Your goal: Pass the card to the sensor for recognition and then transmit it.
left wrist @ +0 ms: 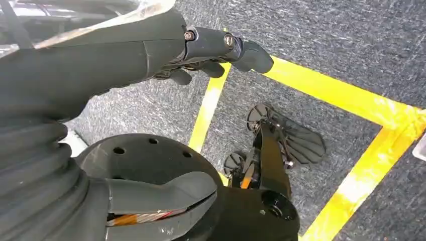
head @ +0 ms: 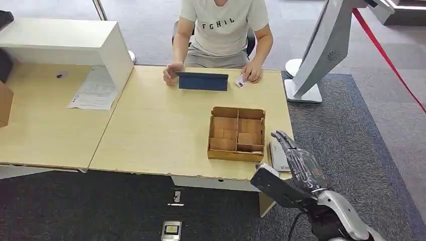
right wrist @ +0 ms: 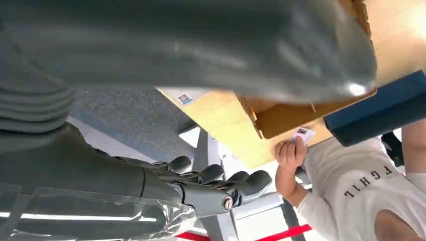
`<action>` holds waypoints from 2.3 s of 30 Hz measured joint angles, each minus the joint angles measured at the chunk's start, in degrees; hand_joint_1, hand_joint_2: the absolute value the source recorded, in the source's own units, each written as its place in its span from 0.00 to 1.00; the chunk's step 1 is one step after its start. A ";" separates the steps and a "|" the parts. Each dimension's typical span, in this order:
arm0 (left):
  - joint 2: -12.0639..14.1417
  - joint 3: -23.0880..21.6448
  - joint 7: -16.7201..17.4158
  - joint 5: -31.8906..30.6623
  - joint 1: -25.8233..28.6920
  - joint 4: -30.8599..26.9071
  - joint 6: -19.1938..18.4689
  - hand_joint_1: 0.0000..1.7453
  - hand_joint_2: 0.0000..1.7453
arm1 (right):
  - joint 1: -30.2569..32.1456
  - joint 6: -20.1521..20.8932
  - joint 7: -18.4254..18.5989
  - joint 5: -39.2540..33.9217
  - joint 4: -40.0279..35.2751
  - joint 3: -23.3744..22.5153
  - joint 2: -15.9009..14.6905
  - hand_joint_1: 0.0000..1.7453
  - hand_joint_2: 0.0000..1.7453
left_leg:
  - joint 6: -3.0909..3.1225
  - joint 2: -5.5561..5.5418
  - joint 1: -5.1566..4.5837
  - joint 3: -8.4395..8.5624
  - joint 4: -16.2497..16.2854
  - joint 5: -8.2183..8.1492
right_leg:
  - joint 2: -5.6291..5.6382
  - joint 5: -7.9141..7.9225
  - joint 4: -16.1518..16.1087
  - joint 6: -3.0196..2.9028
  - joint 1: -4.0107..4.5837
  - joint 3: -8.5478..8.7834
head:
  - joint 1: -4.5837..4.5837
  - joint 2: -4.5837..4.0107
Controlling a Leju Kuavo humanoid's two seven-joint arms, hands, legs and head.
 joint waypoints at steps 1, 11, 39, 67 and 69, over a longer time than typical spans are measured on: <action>0.00 0.02 0.11 0.00 -0.04 0.00 0.04 0.00 1.00 | -0.15 0.09 0.00 0.42 0.61 0.31 0.39 0.00 1.00 | 0.00 -0.02 0.00 0.00 0.00 0.00 | 0.00 0.00 0.00 0.00 0.00 0.00 | 0.00 0.00; -0.02 0.11 0.74 -0.04 -0.18 0.00 0.37 0.00 1.00 | -2.12 0.11 0.02 4.39 6.62 1.42 4.50 0.00 1.00 | 0.00 -0.01 0.00 -0.01 0.00 0.00 | -0.01 0.00 0.00 0.00 0.00 0.00 | 0.02 0.00; 0.24 0.11 1.22 -0.02 -0.27 0.07 -1.07 0.00 1.00 | -4.02 -1.09 -0.33 12.92 21.42 2.88 14.18 0.00 1.00 | 0.00 -0.01 0.00 -0.01 0.00 0.01 | -0.01 0.00 0.00 0.00 0.01 -0.01 | 0.02 0.00; 0.57 -0.18 1.49 -0.72 -0.29 0.13 -1.29 0.00 1.00 | -4.03 -2.82 -1.44 18.99 32.91 3.63 19.30 0.00 1.00 | 0.00 0.00 0.00 -0.01 0.00 0.00 | -0.01 0.00 0.00 0.00 0.01 -0.03 | 0.00 0.00; 0.57 -0.22 1.44 -0.72 -0.30 0.13 -1.36 0.00 1.00 | -4.03 -2.73 -1.55 19.89 33.57 3.63 19.87 0.00 1.00 | 0.00 0.01 0.00 -0.01 0.00 0.00 | -0.01 0.00 0.00 0.00 0.01 -0.03 | 0.02 0.00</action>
